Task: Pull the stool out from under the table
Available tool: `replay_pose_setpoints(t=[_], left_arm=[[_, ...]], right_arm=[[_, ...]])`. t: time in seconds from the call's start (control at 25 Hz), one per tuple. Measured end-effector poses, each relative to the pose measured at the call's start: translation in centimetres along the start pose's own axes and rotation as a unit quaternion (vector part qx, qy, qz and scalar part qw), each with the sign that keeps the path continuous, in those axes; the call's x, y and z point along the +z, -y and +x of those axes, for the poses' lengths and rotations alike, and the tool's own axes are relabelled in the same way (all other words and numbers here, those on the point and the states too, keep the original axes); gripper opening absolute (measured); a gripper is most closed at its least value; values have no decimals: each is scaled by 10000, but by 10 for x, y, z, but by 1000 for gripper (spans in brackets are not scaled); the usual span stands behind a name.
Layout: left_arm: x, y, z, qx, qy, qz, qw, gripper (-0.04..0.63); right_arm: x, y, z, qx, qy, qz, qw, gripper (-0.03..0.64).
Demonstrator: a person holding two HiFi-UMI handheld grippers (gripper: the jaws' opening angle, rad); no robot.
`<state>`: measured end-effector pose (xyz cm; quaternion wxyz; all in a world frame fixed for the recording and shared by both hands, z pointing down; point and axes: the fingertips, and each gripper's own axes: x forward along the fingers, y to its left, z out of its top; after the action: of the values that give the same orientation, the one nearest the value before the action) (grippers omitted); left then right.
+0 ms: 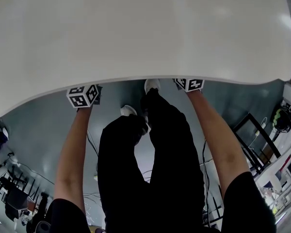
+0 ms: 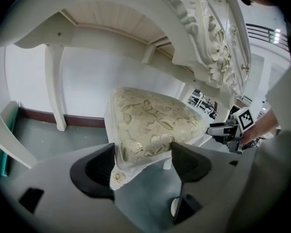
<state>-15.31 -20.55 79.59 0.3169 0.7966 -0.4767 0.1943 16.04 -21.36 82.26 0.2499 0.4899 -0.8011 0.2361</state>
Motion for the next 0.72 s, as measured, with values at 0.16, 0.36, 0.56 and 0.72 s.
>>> replay_pose_setpoints(t=[0.16,0.36,0.56,0.72], left_arm=[[4,9,0,51,-7,-73,10000,364],[-6,-1,-6,86,-247,-62,9996,362],[-14,2,-14,47,-311,-38,9995,362],[-23,9,-22,46,-314,-10,9995,362]], right_arm=[[12,-10,-5,202,-100,139,9996,367],[23,-38,-7,471,-145,261,9984,364],[17,-44,-11,433,-205,200,9987,364],[8,-49,-21,423,-253,145,9987,364]])
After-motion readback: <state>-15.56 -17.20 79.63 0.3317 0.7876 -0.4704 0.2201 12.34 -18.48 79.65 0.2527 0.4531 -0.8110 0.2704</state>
